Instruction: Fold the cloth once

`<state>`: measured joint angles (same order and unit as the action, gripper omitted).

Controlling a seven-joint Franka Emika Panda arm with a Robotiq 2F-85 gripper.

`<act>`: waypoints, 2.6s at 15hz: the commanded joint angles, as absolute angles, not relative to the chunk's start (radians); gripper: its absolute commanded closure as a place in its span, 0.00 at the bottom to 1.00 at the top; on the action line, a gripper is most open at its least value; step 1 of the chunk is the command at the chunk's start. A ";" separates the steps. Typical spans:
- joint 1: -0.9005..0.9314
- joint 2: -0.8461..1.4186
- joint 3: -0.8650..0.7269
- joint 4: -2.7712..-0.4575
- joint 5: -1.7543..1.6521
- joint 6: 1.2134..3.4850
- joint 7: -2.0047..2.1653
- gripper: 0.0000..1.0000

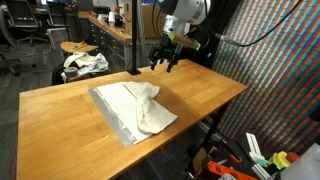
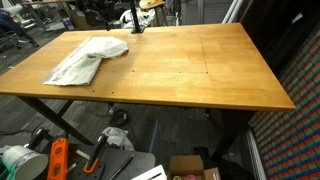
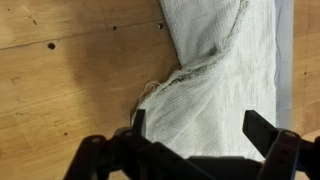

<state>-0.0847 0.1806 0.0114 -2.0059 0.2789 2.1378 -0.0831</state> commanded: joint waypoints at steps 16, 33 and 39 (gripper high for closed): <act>-0.108 0.359 0.008 -1.818 0.399 2.014 -0.129 0.00; -0.141 0.517 0.021 -1.782 0.426 2.172 -0.108 0.00; -0.144 0.557 0.027 -1.780 0.457 2.321 -0.088 0.00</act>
